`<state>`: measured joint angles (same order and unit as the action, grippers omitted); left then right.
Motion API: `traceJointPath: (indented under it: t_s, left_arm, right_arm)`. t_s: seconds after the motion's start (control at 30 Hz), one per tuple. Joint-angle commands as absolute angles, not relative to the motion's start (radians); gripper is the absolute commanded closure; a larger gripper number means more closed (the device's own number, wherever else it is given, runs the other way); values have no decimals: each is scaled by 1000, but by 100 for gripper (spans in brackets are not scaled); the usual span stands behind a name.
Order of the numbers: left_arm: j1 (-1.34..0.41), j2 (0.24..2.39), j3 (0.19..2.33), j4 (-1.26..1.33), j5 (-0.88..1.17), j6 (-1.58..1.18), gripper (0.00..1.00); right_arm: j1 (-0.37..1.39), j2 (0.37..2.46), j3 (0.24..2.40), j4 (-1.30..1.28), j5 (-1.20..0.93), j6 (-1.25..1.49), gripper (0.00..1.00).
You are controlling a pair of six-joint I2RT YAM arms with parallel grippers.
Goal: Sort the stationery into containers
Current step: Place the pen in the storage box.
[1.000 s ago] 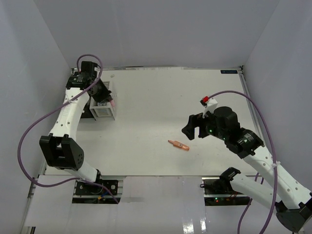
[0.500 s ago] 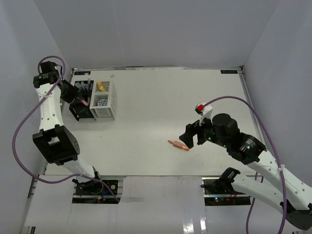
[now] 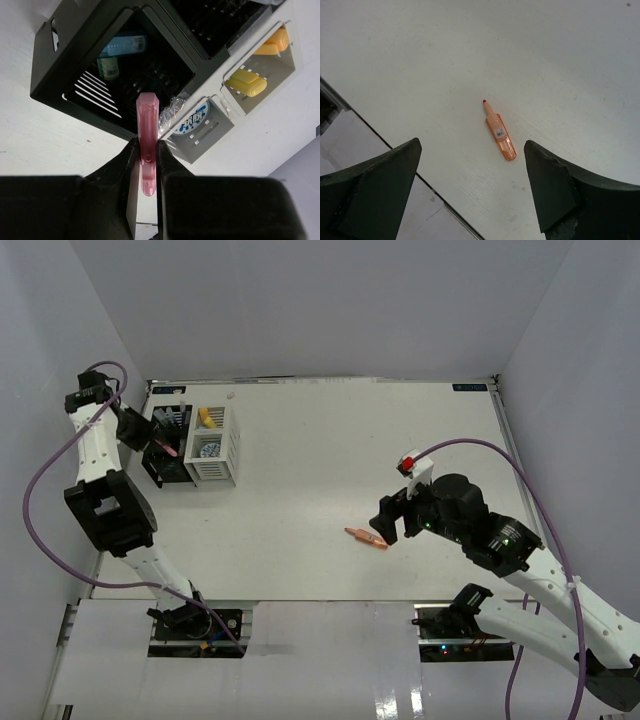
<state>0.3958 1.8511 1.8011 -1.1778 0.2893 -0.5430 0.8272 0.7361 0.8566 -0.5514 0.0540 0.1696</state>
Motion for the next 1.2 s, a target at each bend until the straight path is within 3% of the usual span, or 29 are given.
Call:
traceJointPath:
  t_s: [0.0, 0.2, 0.37, 0.7, 0.8, 0.83, 1.0, 1.17]
  left_arm:
    - [411, 1862, 1833, -1161, 334, -535, 75]
    - [436, 1922, 1850, -1147, 365, -540, 69]
    - [437, 1945, 1893, -1152, 350, -546, 50]
    - [446, 1905, 1940, -1143, 383, -569, 32]
    - [424, 1794, 1919, -1103, 420, -574, 23]
    - [407, 1731, 1911, -1089, 411, -575, 16]
    - [246, 1505, 1745, -1016, 371, -583, 12]
    - [170, 1208, 1396, -873, 412, -615, 12]
  right_arm:
    - [833, 741, 847, -526, 72, 146, 10]
    - [834, 746, 845, -526, 72, 135, 10]
    - [833, 749, 844, -525, 74, 132, 10]
    - [833, 749, 838, -523, 95, 132, 10]
    - [833, 750, 831, -525, 118, 136, 10]
    - [833, 752, 824, -525, 121, 138, 10]
    - [828, 788, 810, -557, 170, 150, 10]
    - [818, 865, 766, -581, 109, 225, 7]
